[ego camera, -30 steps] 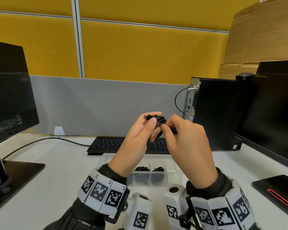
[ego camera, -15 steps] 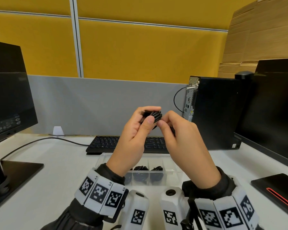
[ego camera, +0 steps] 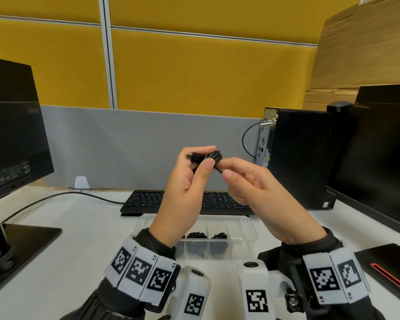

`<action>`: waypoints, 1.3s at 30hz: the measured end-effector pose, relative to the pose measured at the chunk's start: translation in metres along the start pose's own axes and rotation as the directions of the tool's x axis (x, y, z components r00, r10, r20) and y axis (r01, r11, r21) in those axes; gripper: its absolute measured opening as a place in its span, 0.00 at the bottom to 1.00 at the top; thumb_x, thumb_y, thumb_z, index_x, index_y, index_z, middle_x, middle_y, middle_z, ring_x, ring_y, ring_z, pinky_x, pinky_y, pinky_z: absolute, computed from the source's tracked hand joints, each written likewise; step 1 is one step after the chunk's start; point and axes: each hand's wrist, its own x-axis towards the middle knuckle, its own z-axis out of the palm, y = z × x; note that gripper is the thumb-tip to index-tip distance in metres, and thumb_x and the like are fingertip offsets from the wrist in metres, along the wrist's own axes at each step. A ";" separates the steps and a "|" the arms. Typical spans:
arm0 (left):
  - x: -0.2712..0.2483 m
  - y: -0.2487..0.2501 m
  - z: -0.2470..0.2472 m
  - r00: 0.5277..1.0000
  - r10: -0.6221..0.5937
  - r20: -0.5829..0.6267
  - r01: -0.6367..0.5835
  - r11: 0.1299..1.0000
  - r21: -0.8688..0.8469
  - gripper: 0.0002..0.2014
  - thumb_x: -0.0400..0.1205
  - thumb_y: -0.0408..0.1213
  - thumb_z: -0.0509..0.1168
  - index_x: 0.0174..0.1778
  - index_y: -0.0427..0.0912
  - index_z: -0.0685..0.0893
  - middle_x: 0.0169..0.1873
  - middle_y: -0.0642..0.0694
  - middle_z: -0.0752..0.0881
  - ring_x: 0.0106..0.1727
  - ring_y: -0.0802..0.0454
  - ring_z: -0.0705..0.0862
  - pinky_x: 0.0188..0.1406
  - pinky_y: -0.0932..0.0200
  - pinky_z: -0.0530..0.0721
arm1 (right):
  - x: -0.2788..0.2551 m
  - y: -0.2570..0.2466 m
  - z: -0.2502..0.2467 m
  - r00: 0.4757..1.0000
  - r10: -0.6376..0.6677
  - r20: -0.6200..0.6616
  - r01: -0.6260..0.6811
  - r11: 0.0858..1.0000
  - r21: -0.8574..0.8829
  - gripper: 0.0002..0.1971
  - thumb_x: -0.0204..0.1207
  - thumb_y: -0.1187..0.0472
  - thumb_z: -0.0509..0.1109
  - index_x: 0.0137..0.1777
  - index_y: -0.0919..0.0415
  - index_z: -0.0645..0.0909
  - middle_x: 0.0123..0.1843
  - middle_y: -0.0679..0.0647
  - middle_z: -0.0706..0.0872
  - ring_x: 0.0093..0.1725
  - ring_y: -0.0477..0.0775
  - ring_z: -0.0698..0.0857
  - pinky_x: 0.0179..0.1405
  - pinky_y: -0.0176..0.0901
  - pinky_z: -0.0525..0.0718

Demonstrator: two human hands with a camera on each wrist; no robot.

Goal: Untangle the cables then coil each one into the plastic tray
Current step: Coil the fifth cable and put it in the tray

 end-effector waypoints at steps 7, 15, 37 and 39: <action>0.004 0.001 -0.003 0.976 -0.212 -0.047 0.191 0.940 -0.281 0.15 0.74 0.44 0.61 0.54 0.43 0.75 0.29 0.52 0.79 0.36 0.58 0.79 0.51 0.62 0.80 | 0.000 0.000 0.001 0.999 0.008 0.034 -0.006 0.999 -0.050 0.13 0.85 0.65 0.56 0.63 0.62 0.79 0.24 0.39 0.74 0.24 0.38 0.71 0.26 0.28 0.69; 0.004 -0.011 -0.005 0.956 -0.251 -0.152 0.247 0.968 -0.044 0.06 0.82 0.38 0.61 0.53 0.43 0.76 0.41 0.53 0.84 0.43 0.61 0.83 0.57 0.54 0.81 | -0.006 -0.002 0.006 0.958 -0.280 -0.059 0.042 0.344 -0.938 0.14 0.84 0.50 0.51 0.45 0.52 0.76 0.33 0.42 0.76 0.35 0.50 0.72 0.36 0.45 0.70; 0.002 -0.003 0.000 0.923 -0.384 -0.027 0.347 0.861 -0.372 0.16 0.76 0.46 0.60 0.54 0.39 0.72 0.51 0.37 0.81 0.55 0.44 0.82 0.62 0.44 0.80 | 0.011 0.024 0.015 0.974 -0.055 -0.218 0.046 0.998 -0.046 0.10 0.82 0.60 0.63 0.57 0.55 0.85 0.46 0.52 0.92 0.44 0.47 0.90 0.48 0.40 0.88; 0.002 -0.003 0.000 0.925 -0.381 -0.003 0.348 0.848 -0.400 0.14 0.77 0.44 0.60 0.52 0.40 0.71 0.52 0.36 0.82 0.56 0.42 0.83 0.57 0.49 0.82 | 0.010 0.023 0.017 0.971 -0.066 -0.230 0.058 0.997 -0.042 0.08 0.77 0.57 0.68 0.54 0.50 0.85 0.46 0.50 0.92 0.45 0.46 0.90 0.49 0.40 0.88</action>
